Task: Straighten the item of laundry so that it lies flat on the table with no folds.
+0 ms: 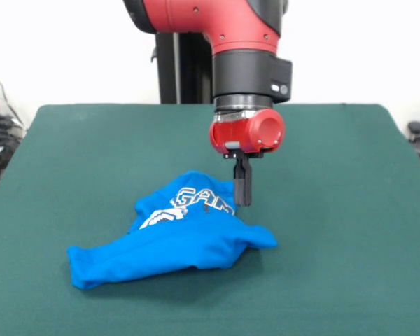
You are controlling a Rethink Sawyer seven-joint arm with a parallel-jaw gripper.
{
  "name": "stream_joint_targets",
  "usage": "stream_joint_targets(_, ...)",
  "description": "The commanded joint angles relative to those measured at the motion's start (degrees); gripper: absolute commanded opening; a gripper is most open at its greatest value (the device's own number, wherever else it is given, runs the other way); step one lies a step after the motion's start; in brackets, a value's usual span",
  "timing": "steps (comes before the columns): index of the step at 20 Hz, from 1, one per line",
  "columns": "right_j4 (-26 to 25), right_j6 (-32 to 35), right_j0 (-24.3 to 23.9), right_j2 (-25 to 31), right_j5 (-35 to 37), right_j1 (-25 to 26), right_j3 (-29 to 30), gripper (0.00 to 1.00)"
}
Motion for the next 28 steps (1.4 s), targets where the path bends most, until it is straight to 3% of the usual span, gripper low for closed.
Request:
stream_joint_targets(1,-1.43,2.55,-1.26,1.74,5.52,1.71,1.00,0.00)
stream_joint_targets(5,-2.36,2.28,-2.41,2.52,4.52,3.56,0.01,0.00)
stream_joint_targets(28,-4.64,2.35,-4.41,4.07,4.97,3.87,0.91,0.00)
